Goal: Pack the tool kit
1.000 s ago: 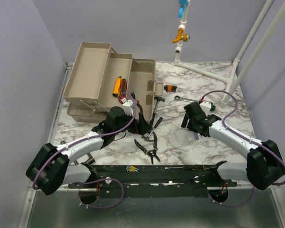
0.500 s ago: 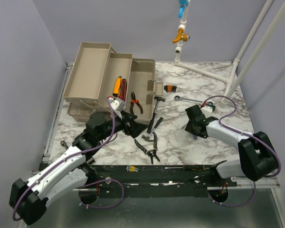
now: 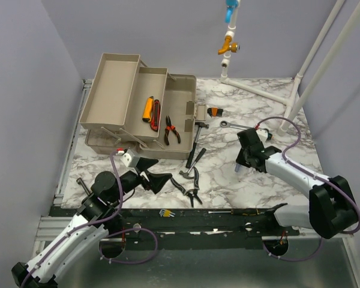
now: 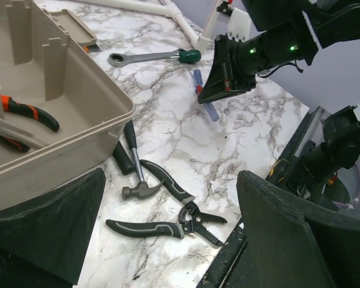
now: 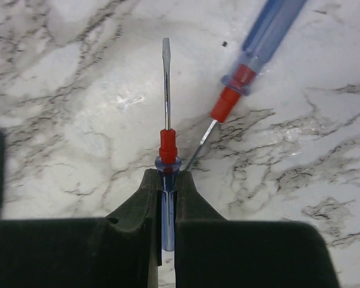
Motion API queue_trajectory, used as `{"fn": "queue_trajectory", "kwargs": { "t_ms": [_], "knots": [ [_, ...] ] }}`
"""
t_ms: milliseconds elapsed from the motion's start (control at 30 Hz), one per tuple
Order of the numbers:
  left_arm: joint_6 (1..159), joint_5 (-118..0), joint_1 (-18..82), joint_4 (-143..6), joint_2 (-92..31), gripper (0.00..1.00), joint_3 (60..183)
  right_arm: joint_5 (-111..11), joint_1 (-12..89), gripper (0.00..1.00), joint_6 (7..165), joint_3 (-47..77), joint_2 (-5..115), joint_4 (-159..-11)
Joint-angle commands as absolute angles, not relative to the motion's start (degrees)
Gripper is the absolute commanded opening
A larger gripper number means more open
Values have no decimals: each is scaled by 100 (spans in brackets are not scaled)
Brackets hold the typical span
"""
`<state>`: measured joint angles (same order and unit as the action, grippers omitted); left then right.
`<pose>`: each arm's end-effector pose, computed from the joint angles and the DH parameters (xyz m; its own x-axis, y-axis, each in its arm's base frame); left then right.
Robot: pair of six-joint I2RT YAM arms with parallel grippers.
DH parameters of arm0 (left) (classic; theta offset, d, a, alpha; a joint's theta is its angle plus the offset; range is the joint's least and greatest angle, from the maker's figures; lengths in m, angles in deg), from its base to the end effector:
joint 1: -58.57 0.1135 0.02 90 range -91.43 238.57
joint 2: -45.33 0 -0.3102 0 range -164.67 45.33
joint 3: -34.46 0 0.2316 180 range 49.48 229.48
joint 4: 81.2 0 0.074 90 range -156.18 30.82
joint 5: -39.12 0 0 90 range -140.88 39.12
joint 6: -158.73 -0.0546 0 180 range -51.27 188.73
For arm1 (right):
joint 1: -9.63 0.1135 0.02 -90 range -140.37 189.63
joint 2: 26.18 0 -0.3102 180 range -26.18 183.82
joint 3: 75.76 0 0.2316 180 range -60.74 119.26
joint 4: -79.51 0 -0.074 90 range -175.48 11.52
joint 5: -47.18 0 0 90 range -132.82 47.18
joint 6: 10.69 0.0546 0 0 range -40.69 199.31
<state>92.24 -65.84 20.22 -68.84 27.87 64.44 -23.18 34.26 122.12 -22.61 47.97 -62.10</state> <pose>0.0516 -0.0588 0.2571 -0.3179 -0.2399 -0.9173 0.7362 0.5472 -0.3982 0.2034 0.0731 0.2210 -0.7350 0.3671 -0.5701 0.3578 0.9241 0.1338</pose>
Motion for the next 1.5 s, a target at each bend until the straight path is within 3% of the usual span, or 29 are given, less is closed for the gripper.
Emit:
{"fn": "queue_trajectory", "kwargs": {
  "t_ms": [0,167,333,700,1033,1267,1467],
  "knots": [
    [8991,-6137,2007,-6627,3325,93,6234,-3070,3398,1,11795,-1864,4431,-6248],
    [9035,-6038,2006,-6662,3716,93,5899,-5256,3395,1,11596,-1688,4266,-7450],
    [9098,-5842,2003,-6627,4054,93,5677,-6648,3522,1,12260,-1201,4964,-8799],
    [9079,-5864,2006,-6436,4683,94,5501,-6325,4924,1,12821,1823,7354,-9220],
    [9071,-5816,2005,-6478,4673,94,5466,-5977,5492,1,13511,4671,9359,-9341],
    [9062,-5793,2005,-6530,4591,94,5457,-5752,5689,1,13630,6156,10501,-9491],
    [9053,-5783,2006,-6563,4576,94,5464,-5255,5842,1,13500,6709,11001,-9685]
  ]
}}
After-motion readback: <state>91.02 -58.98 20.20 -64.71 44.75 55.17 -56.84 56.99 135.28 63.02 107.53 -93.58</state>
